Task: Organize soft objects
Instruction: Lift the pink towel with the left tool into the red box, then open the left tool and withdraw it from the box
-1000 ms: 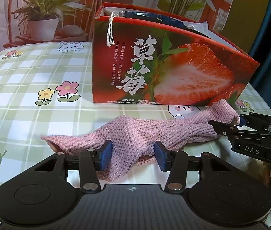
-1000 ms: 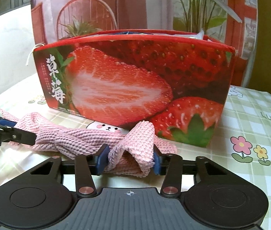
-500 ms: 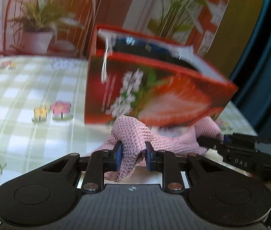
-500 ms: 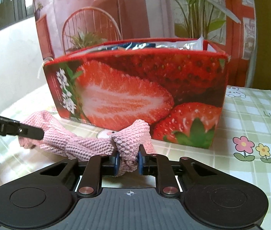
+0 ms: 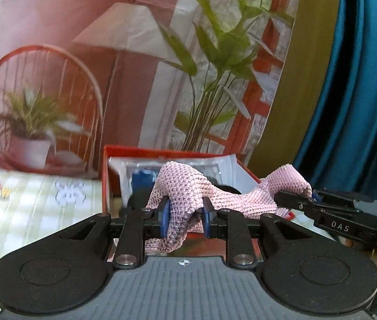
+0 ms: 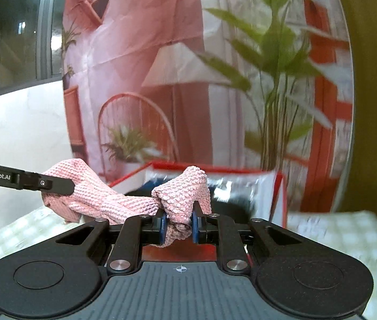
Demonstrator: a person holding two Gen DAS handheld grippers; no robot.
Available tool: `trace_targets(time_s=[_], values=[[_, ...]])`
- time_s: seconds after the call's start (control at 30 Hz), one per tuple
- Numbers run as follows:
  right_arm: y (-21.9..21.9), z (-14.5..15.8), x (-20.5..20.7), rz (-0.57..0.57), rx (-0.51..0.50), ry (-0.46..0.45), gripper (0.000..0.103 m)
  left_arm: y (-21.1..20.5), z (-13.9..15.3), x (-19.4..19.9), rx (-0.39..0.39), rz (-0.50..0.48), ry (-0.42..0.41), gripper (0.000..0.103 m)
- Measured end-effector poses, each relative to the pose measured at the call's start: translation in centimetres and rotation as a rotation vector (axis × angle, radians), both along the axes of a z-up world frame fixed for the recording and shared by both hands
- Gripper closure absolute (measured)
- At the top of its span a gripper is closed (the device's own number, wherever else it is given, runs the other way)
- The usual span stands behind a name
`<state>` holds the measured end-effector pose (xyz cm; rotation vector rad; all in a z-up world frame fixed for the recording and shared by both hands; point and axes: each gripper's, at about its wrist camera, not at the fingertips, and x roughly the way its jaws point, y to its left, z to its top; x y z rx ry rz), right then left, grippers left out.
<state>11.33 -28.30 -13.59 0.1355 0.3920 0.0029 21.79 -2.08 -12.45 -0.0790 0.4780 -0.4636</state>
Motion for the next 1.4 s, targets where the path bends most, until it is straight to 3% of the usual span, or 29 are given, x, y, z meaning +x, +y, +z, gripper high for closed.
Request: trace_targets(time_s=[0.17, 0.33, 0.53, 0.9, 1.07, 1.23, 1.4], values=[[-0.7, 0.4, 3.7, -0.037, -0.033, 0.036, 0.087, -1.3, -0.3, 4.5, 0.049, -0.024, 0.057, 0.078], [-1.1, -1.3, 7.2, -0.068, -0.034, 0.156, 0.087, -2.0, -3.1, 8.6, 0.097, -0.043, 0.193, 0.078], [-1.6, -4.0, 10.4, -0.091, 0.003, 0.321, 0.087, -2.2, -5.5, 11.2, 0.148, -0.034, 0.286, 0.077], [-2.9, -5.9, 13.5, -0.113, 0.098, 0.462, 0.085, -2.8, -6.6, 12.4, 0.183, -0.03, 0.316, 0.077], [-3.1, -6.2, 13.5, -0.125, 0.129, 0.476, 0.084, -2.9, -5.9, 11.9, 0.183, -0.005, 0.287, 0.064], [-2.8, -6.0, 13.5, -0.13, 0.118, 0.493, 0.085, -3.1, -4.4, 11.0, 0.186, 0.016, 0.224, 0.027], [-2.8, -5.7, 12.9, -0.125, 0.115, 0.506, 0.085, -3.4, -3.0, 9.9, 0.207, 0.075, 0.169, 0.014]])
